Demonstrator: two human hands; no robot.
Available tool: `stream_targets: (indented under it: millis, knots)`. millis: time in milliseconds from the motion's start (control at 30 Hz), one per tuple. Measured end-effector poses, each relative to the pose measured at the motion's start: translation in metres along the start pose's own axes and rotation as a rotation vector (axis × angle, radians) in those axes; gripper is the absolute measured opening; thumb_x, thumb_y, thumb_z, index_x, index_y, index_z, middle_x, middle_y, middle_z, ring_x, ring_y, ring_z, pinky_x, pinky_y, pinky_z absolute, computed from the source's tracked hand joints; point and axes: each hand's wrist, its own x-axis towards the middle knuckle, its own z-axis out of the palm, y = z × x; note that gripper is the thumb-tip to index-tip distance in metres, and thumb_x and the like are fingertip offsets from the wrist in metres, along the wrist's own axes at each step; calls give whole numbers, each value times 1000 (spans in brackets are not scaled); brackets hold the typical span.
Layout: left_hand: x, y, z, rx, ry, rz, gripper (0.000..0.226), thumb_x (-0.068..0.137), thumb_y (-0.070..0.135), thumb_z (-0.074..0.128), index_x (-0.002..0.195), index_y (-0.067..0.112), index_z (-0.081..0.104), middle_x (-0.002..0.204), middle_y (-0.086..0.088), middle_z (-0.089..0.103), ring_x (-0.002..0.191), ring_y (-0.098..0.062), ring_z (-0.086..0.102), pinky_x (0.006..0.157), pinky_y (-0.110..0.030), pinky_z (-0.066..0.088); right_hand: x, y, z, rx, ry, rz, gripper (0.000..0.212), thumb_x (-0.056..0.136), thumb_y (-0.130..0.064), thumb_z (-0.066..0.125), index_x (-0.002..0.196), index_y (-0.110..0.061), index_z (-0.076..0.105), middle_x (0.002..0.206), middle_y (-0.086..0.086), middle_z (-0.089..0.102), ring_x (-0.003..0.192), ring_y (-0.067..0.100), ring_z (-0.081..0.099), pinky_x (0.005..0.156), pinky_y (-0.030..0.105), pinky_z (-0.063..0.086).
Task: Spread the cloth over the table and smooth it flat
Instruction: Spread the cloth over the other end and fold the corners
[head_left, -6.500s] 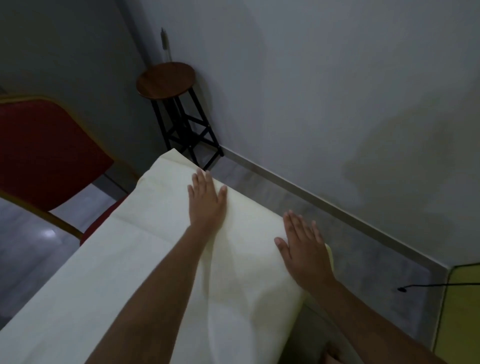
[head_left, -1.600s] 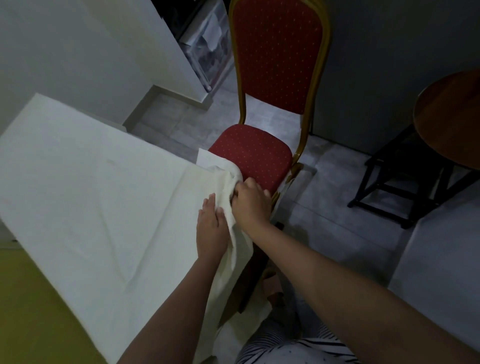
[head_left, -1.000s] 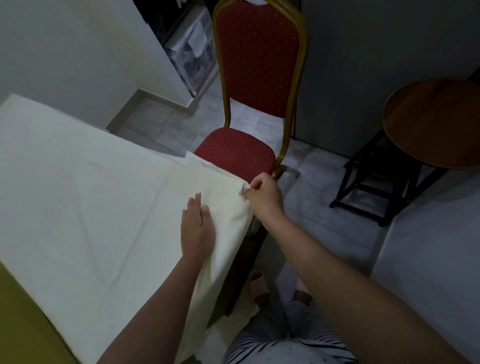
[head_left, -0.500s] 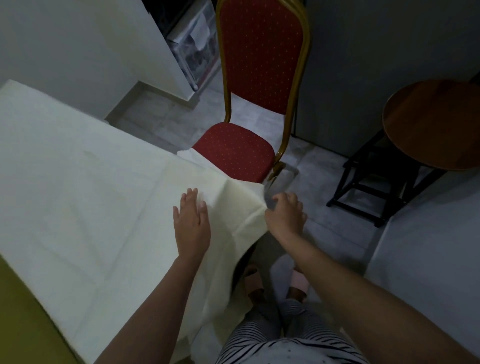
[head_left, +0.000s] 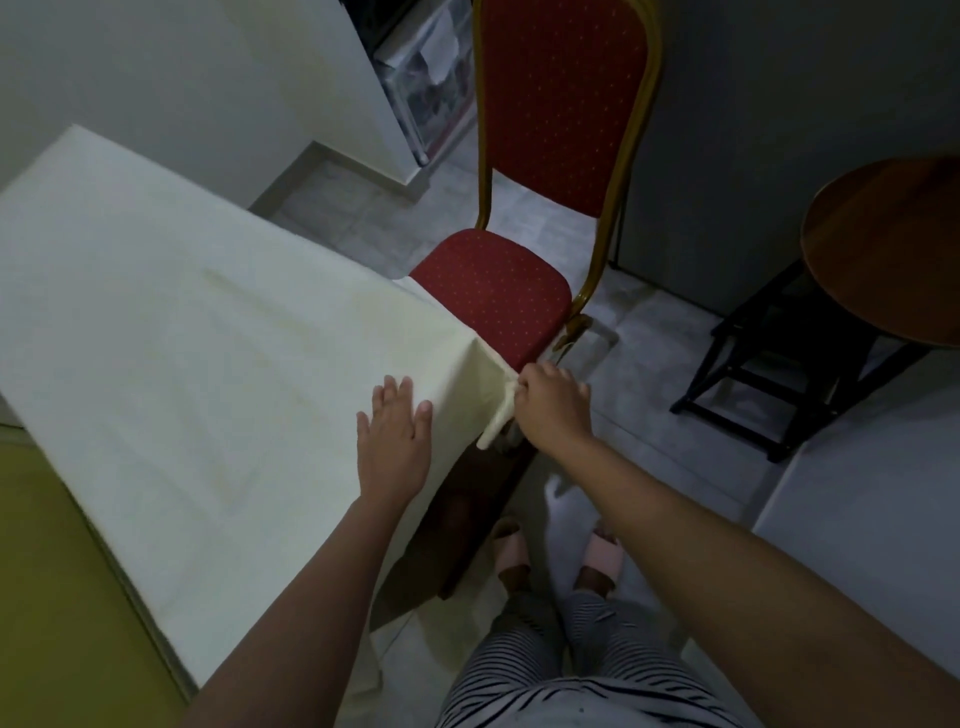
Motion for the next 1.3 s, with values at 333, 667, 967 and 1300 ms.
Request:
stream_targets:
  millis: [333,667,967,1300]
  knots:
    - [-70,-23,3,-79,157,-2,47,102,35,28,146,19,35,154,-1,35,145,-15,23,119,-34,12,-49,24,-33,-187,153,-227,10,80,-28,41,71,-23,44,73,-8,43,73,14,41,74,35,29]
    - [-49,-53,-32,-220,275,-9,43,101,31,39,142,19,42,151,-1,39,137,-18,38,110,-31,29,5,-23,-9,-157,34,167,48,81,-12,56,128,-18,46,136,9,45,125,29,40,101,47,29]
    - [29,-35,-32,20,-136,68,55,101,43,29,151,23,20,161,-4,11,148,-22,9,117,-46,9,25,11,21,-122,-188,143,19,93,-20,48,95,-23,66,101,4,67,100,28,55,92,41,30]
    - [56,33,1,16,-65,34,58,98,54,9,152,33,10,162,-1,0,148,-24,-7,116,-53,-7,8,56,16,12,-79,172,39,92,-18,53,130,-24,52,132,4,56,120,29,47,96,43,33]
